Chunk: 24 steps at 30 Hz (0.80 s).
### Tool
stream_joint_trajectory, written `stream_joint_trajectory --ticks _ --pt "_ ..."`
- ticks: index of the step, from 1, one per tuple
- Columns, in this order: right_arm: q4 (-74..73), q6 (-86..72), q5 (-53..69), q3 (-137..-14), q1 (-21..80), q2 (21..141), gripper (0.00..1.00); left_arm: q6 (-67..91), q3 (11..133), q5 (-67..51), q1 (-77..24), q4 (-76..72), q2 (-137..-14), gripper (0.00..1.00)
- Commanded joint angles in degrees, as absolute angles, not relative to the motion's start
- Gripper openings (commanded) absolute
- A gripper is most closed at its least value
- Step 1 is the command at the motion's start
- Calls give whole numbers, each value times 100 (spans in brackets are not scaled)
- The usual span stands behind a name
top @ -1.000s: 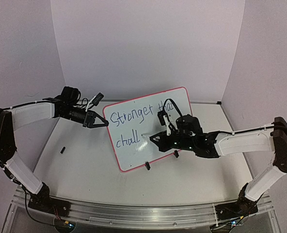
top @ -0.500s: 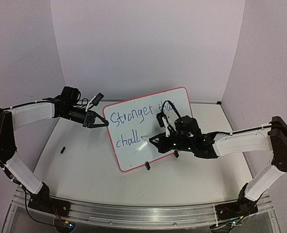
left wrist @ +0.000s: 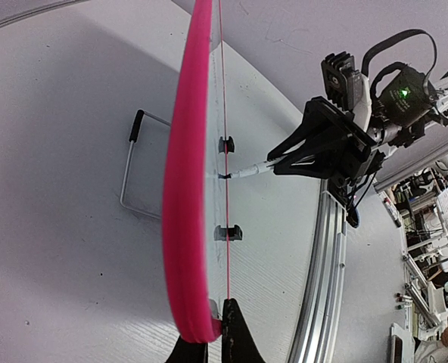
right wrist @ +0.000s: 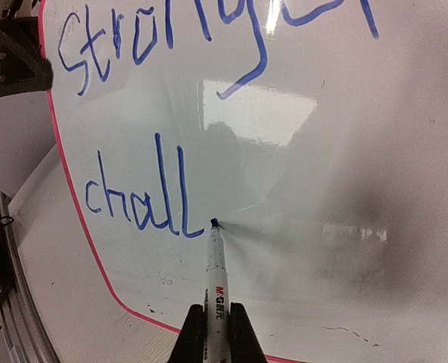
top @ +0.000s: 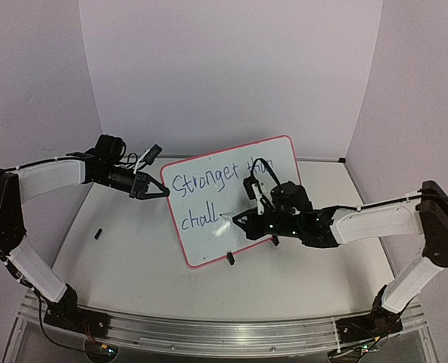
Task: Write a sentence on the whiteboard
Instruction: Write on the whiteboard with the whiteboard.
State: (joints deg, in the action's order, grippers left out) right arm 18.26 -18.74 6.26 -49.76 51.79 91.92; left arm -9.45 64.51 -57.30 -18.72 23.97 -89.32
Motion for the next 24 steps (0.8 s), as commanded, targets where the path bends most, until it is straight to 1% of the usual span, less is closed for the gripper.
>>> stream_joint_trajectory --ticks 1,14,24 --pt "1795 -1888 235 -4997 5150 8966 0 -1331 6601 -5526 -2048 2382 -9026 0" --pt "1810 -1625 421 -5317 5150 9151 0 -1335 6602 -5531 -2052 2382 -9021 0" --pt "1837 -1666 645 -5320 5150 9306 0 -1332 6611 -5528 -2052 2382 -9042 0"
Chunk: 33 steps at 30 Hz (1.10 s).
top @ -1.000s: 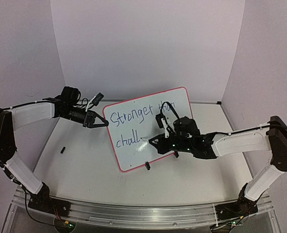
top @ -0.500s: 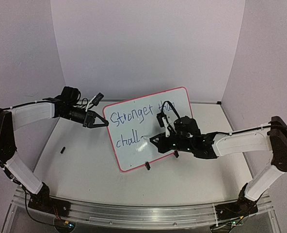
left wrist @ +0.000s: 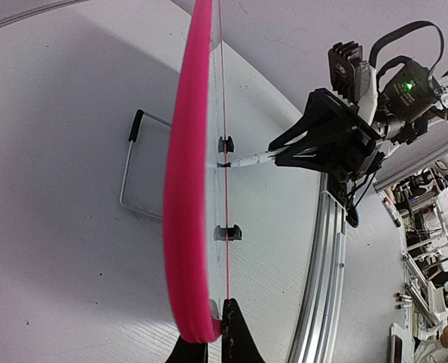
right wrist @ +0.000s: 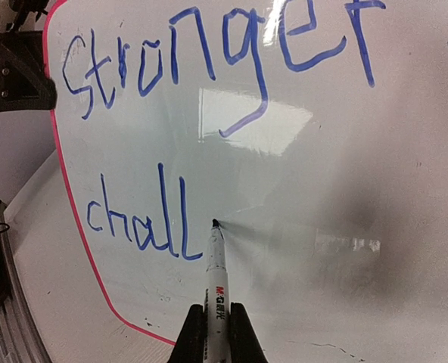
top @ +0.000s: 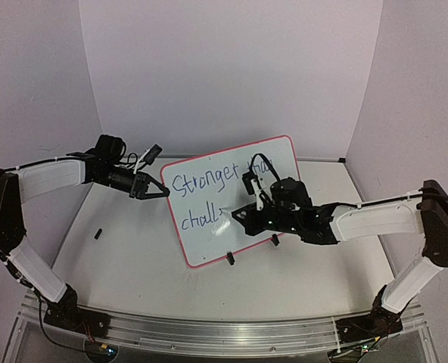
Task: Write a sentence on the whiteboard
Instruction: Write on the whiteboard with the whiteboard.
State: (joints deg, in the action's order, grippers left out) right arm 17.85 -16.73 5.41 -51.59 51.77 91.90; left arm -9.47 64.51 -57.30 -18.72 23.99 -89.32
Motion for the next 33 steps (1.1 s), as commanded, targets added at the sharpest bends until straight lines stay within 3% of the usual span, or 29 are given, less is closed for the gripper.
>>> stream_joint_trajectory --ticks 1,33 --pt "1837 -1690 672 -5296 5145 9312 0 -1330 6610 -5528 -2053 2382 -9045 0" --pt "1798 -1812 254 -4958 5150 8675 0 -1330 6609 -5522 -2057 2391 -9029 0"
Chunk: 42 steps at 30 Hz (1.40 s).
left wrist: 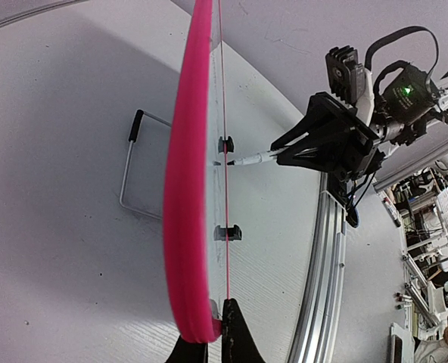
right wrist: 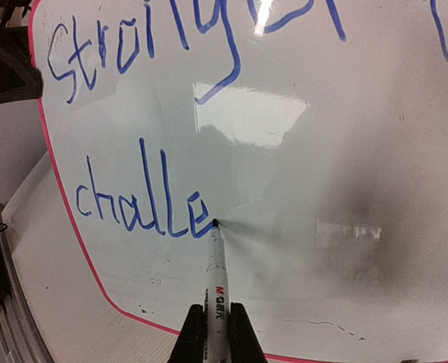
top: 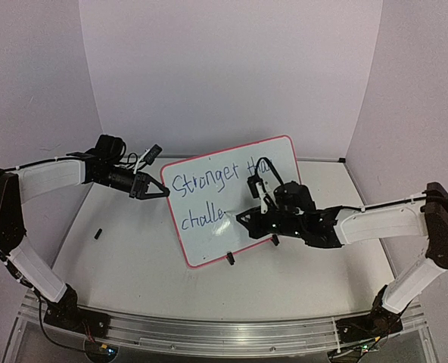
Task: Write a sentence on the whiteboard
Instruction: Write on the whiteboard with the whiteboard.
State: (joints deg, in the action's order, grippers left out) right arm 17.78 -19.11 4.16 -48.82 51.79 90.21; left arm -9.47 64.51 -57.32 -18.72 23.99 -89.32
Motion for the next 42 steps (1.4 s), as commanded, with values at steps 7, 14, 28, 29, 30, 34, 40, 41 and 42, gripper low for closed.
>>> stream_joint_trajectory --ticks 7,14,28,29,30,34,40,41,42 --pt "1811 -1708 272 -5089 5150 8821 0 -1334 6609 -5529 -2057 2390 -9031 0" --pt "1819 -1639 247 -5219 5150 9048 0 -1345 6614 -5530 -2056 2399 -9031 0" --pt "1890 -1780 240 -5046 5142 9110 0 -1343 6609 -5531 -2057 2399 -9025 0" --pt "1890 -1827 264 -4968 5142 9084 0 -1345 6614 -5533 -2057 2399 -9026 0" --pt "1890 -1841 273 -4949 5142 9082 0 -1340 6612 -5535 -2057 2399 -9029 0" --pt "1951 -2012 346 -4724 5146 8990 0 -1343 6612 -5530 -2057 2399 -9044 0" --pt "2025 -2075 440 -4630 5150 8891 0 -1342 6612 -5536 -2057 2399 -9055 0" --pt "2034 -2068 434 -4634 5150 8880 0 -1344 6610 -5531 -2057 2399 -9056 0" --pt "2051 -2061 429 -4639 5150 8863 0 -1342 6612 -5529 -2057 2399 -9061 0"
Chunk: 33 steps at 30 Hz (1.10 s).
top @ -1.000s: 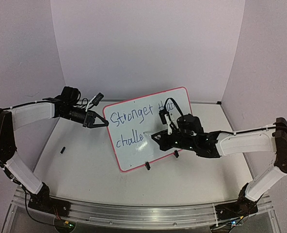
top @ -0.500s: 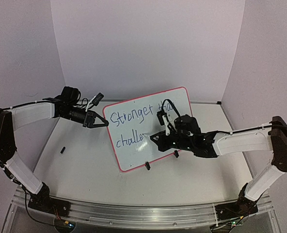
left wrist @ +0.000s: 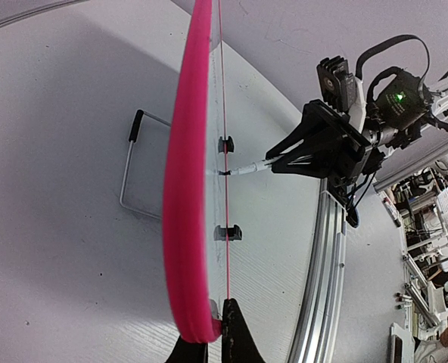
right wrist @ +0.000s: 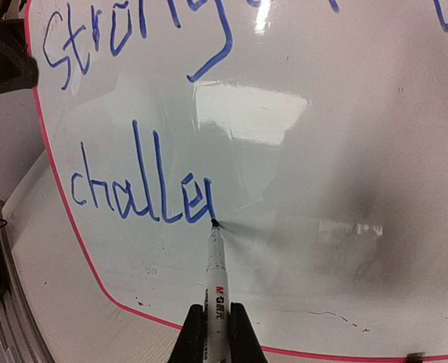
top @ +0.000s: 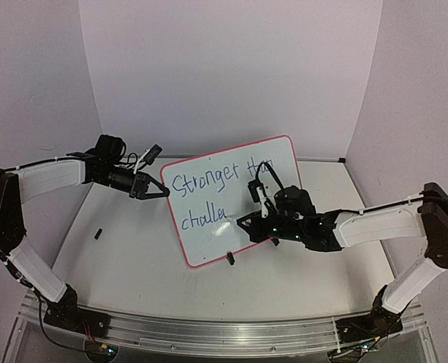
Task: Write a sentence on the whiteboard
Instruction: Write on the whiteboard with the whiteboard.
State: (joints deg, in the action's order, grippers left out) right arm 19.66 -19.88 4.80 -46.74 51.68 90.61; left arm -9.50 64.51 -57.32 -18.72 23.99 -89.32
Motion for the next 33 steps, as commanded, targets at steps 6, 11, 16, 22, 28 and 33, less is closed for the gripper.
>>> stream_joint_trajectory --ticks 6,11,16,22,28,33 --pt "2152 -2032 571 -4773 5150 8684 0 -1344 6612 -5545 -2057 2392 -9054 0" --pt "2153 -1944 544 -4928 5150 8790 0 -1340 6616 -5537 -2061 2391 -9051 0" --pt "2152 -1916 530 -5018 5149 8958 0 -1340 6609 -5538 -2057 2390 -9043 0" --pt "2136 -1899 519 -5079 5149 9104 0 -1342 6610 -5531 -2057 2395 -9035 0" --pt "2136 -1907 416 -5068 5150 9127 0 -1344 6611 -5531 -2057 2401 -9052 0" --pt "2118 -1877 153 -5044 5142 9025 0 -1344 6614 -5533 -2057 2399 -9055 0"
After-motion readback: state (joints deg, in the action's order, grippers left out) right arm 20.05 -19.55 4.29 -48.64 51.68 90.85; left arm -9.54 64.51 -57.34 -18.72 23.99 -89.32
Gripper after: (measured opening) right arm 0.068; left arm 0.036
